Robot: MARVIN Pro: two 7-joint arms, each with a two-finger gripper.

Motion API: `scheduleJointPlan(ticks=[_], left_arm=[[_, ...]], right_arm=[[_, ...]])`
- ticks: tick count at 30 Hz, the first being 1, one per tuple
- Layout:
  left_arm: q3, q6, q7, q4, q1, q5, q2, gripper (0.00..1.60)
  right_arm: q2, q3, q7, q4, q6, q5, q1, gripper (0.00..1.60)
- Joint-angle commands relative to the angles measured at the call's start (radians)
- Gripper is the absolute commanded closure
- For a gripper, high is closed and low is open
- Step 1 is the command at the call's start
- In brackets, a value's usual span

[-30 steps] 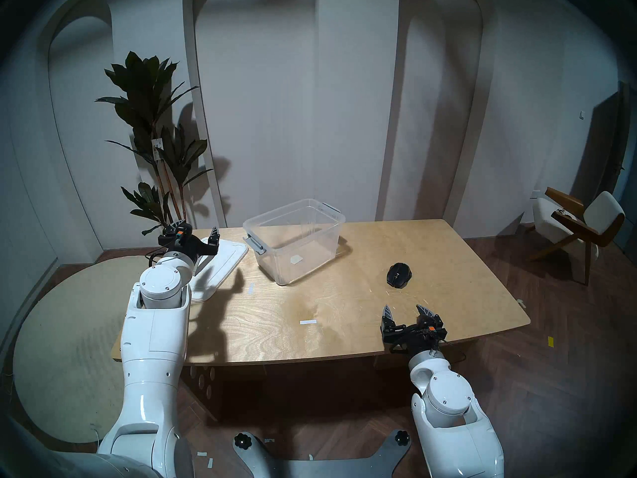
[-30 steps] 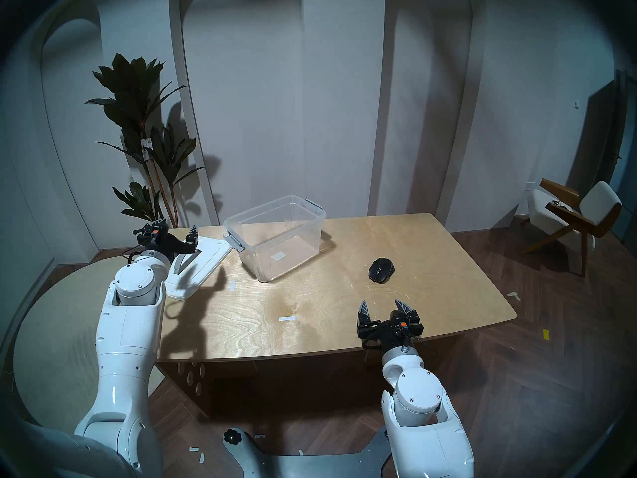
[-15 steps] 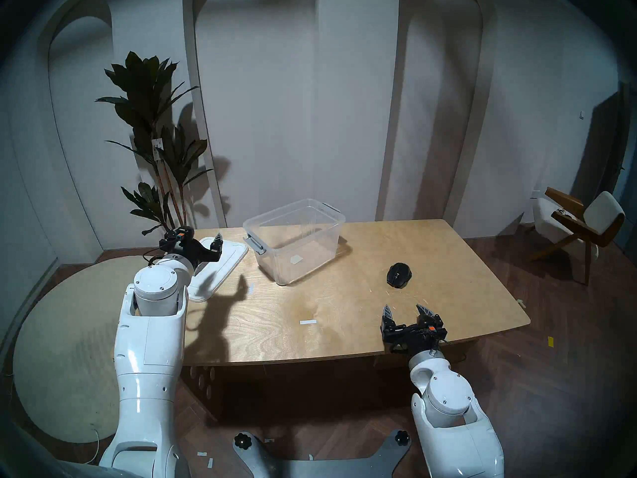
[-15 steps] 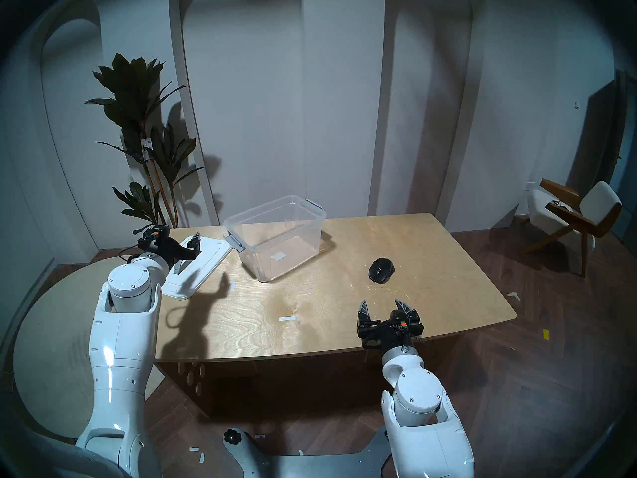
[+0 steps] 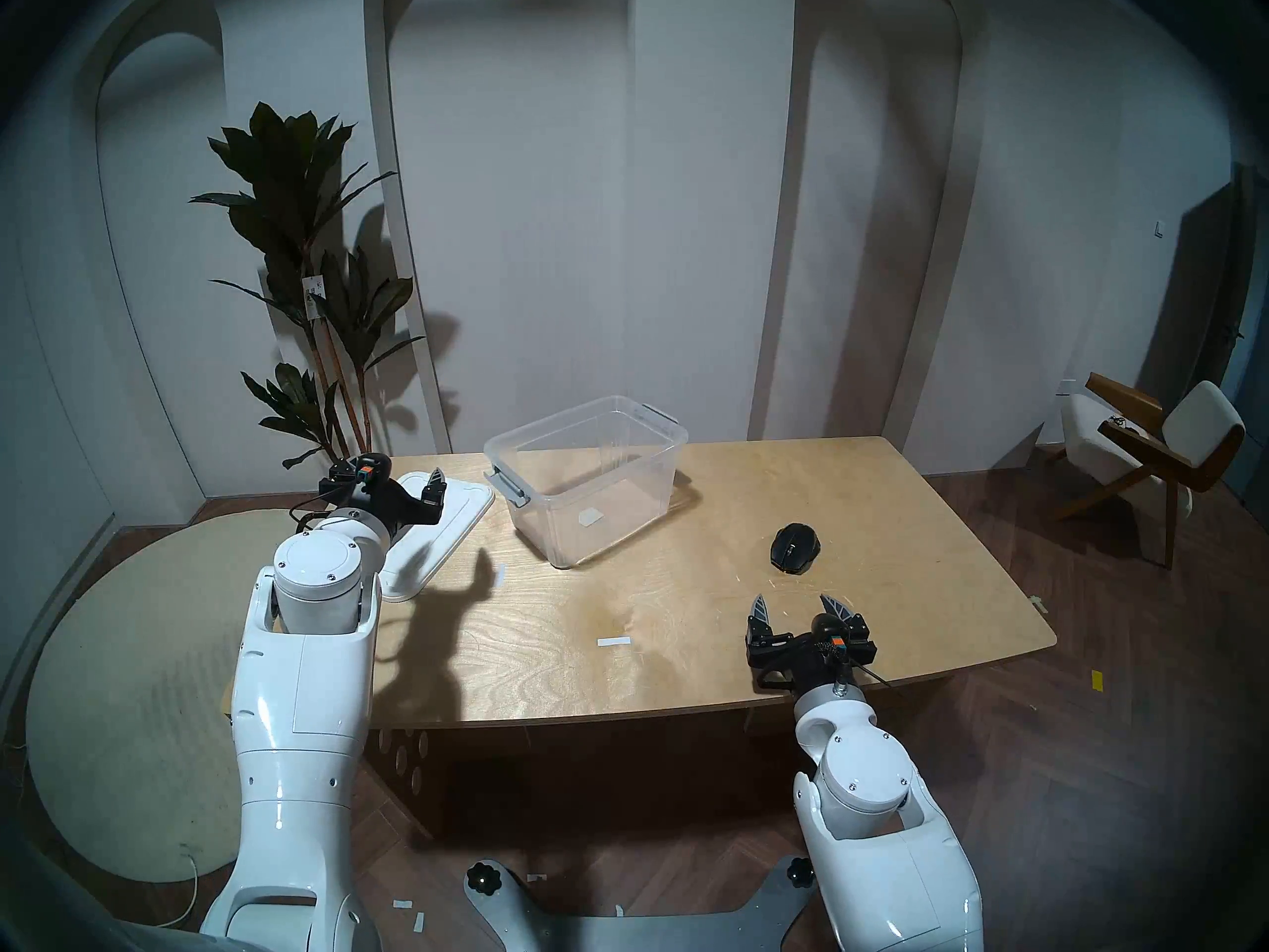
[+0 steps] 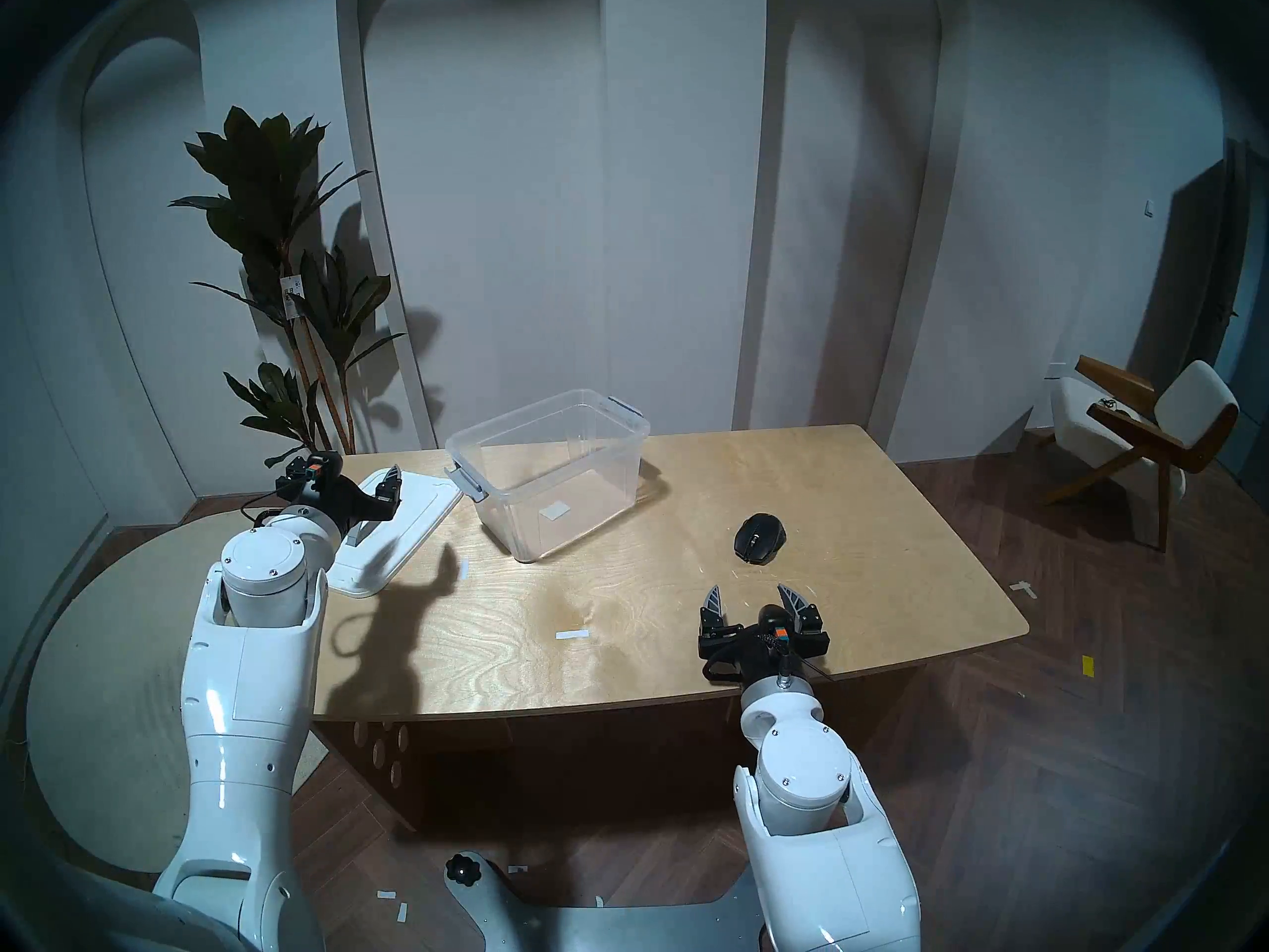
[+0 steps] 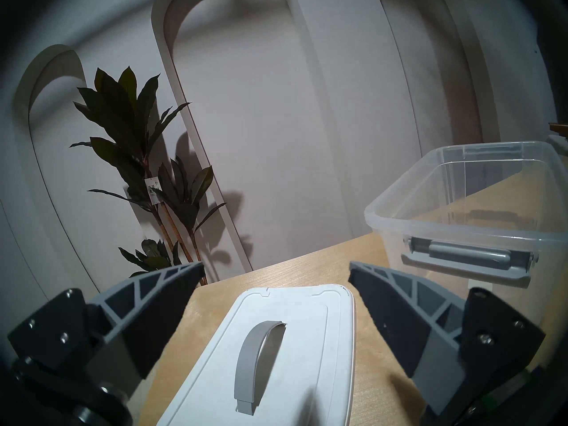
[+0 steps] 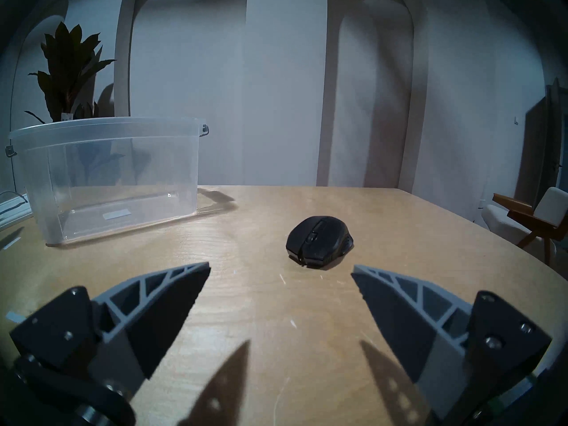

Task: Open a storage container and put mouse inside

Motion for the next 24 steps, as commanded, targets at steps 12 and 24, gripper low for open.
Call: scheduleJointPlan(ticks=[12, 24], left_arm=[[-0.002, -0.008, 0.002, -0.024, -0.015, -0.006, 0.004, 0.00], [0.001, -0.008, 0.006, -0.022, -0.014, -0.010, 0.007, 0.00]], right_arm=[[-0.023, -0.077, -0.276, 0.161, 0.069, 0.133, 0.240, 0.00], [-0.035, -0.163, -0.458, 0.241, 0.087, 0.271, 0.339, 0.00]])
